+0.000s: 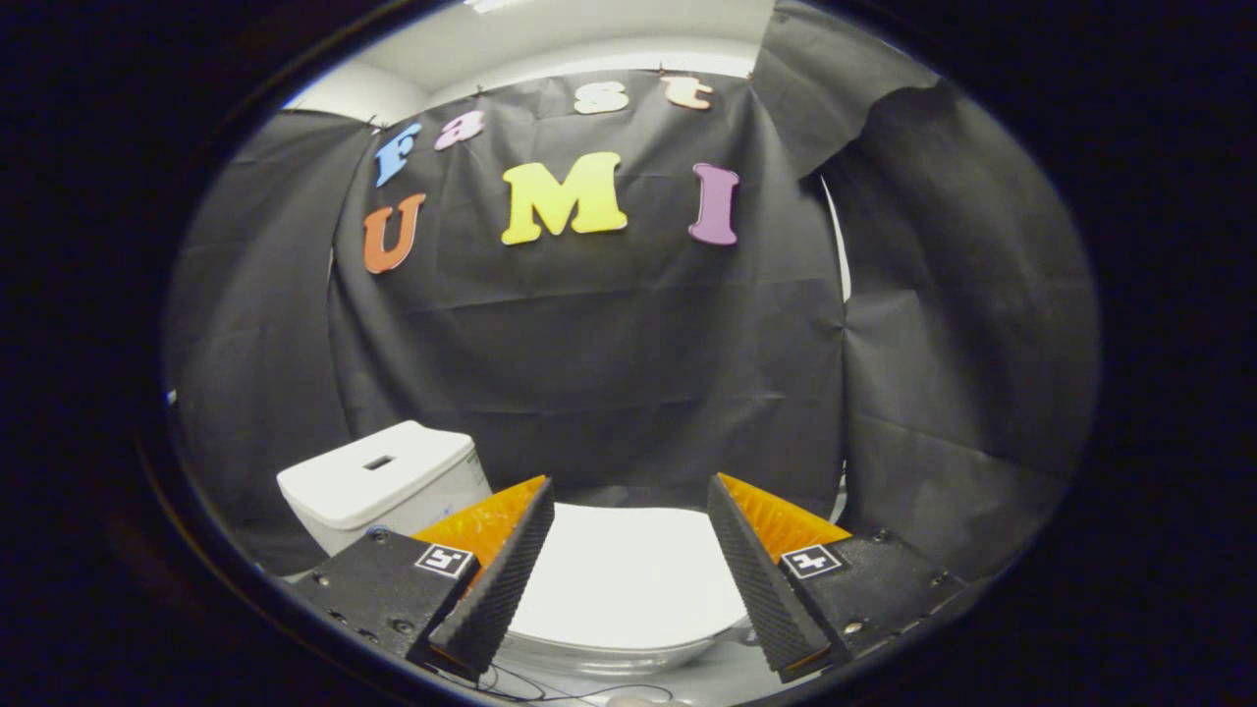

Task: Open the toilet lid.

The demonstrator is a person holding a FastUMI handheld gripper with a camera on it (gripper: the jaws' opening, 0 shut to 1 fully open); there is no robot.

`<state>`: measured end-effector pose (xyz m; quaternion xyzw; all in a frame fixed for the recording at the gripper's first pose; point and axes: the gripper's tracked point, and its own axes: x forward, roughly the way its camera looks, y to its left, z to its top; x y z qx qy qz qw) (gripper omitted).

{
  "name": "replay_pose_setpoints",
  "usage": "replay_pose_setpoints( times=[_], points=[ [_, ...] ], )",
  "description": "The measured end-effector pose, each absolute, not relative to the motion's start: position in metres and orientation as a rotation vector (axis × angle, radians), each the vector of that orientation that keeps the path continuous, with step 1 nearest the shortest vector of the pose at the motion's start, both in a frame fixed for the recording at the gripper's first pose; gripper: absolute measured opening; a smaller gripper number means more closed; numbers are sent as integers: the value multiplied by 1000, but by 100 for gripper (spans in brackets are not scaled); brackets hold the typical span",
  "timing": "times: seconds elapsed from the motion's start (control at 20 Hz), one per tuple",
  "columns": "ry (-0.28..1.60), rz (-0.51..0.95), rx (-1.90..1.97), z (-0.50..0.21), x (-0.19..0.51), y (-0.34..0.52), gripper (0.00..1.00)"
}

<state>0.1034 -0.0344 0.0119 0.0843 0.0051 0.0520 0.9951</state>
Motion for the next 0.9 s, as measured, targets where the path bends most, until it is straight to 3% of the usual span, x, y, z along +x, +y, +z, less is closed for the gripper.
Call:
replay_pose_setpoints(
  times=[0.9],
  points=[
    [382,0,803,-165,167,-156,100]
  ],
)
